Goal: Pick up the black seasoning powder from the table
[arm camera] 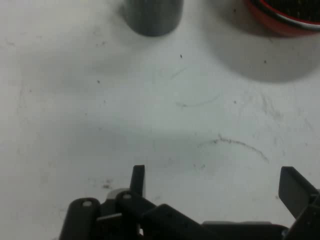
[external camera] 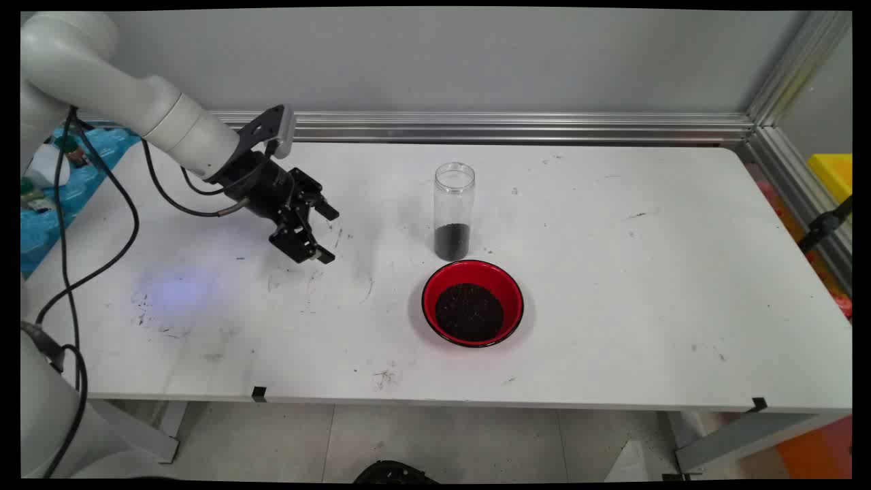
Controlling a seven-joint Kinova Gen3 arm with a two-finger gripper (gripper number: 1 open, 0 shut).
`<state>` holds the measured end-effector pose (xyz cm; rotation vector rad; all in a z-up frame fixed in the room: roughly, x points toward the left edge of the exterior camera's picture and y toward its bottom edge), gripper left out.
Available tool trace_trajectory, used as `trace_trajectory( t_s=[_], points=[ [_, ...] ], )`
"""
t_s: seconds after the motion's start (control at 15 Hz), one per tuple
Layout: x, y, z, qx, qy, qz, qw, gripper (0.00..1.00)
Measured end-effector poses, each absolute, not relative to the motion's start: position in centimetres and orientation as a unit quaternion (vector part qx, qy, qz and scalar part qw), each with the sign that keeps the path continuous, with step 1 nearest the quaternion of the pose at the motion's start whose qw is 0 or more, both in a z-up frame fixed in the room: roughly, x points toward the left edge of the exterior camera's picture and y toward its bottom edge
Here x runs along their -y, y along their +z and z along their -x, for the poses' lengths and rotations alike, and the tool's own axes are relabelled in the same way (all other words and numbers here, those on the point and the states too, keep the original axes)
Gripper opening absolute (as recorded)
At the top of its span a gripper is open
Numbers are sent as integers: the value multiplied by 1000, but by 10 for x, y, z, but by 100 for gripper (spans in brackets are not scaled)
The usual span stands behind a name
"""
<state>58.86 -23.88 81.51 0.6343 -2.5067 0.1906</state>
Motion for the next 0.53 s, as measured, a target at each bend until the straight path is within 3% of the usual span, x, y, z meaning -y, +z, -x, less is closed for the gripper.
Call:
trace_trajectory(
  t_s=[0.53],
  points=[
    [261,810,-558,915,95,-242,308,100]
  ],
)
